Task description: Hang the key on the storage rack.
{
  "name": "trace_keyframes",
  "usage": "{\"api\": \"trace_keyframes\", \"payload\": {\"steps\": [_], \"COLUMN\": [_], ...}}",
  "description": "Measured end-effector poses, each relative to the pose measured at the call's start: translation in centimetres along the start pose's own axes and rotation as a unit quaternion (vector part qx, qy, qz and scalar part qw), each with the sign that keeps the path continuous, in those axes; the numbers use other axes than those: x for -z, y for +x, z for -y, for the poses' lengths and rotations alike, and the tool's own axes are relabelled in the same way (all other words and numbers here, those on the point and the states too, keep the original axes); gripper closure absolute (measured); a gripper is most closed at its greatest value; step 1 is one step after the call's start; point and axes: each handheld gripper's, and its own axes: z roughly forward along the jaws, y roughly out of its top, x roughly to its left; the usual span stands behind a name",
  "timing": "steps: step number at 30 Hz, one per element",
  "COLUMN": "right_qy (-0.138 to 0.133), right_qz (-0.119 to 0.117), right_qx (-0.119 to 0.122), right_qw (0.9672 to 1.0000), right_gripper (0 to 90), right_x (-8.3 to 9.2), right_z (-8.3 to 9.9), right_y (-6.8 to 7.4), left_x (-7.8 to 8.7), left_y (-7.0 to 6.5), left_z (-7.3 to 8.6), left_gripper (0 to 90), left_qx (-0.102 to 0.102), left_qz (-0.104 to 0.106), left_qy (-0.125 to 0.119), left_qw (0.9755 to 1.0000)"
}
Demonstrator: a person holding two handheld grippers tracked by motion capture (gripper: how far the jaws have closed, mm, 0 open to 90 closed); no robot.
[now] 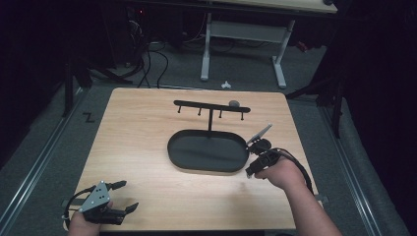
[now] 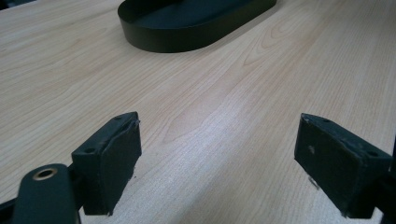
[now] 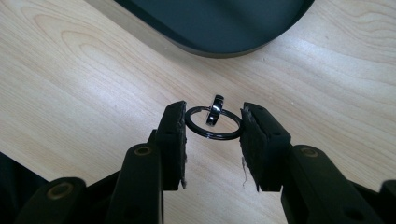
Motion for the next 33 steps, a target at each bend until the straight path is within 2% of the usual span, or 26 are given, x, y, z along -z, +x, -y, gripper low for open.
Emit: {"api": "trace_keyframes", "payload": {"steps": [7,14,16,18,25,26,33], "right_qy": [-0.003,-0.014,-0.019,-0.02,-0.028,-0.028,-0.038], "right_qz": [0.001,0.0,-0.002,-0.004,0.004,0.004,0.006], "right_qx": [-0.007,-0.002,0.002,-0.009,-0.004,-0.01,-0.015], "right_qw": [1.0,0.9999,0.9998,0.9998,0.9996,0.9996,0.9991], "right_gripper": [61.7,61.7,61.7,61.7,61.8,61.8,61.8], "right_x": [1.3,3.3,3.4,3.9,4.9,5.0,5.8], "right_z": [-0.5,-1.3,-1.4,-1.6,-2.5,-2.6,-3.7], "right_y": [-0.1,0.0,-0.1,0.0,-0.2,-0.1,-0.4], "left_x": [-0.1,-0.1,0.0,0.1,0.1,0.1,0.1], "left_y": [0.0,0.1,0.0,0.1,0.1,0.1,0.1], "left_z": [0.0,-0.1,0.0,0.0,0.0,0.0,0.0], "left_gripper": [15.2,15.3,15.3,15.2,15.3,15.2,15.3], "left_qx": [0.001,-0.001,0.0,0.001,0.001,0.0,0.001], "left_qz": [0.001,0.0,0.0,-0.001,0.0,-0.001,0.0], "left_qy": [-0.001,0.001,-0.001,-0.002,-0.003,-0.002,-0.002], "left_qw": [1.0,1.0,1.0,1.0,1.0,1.0,1.0]}}
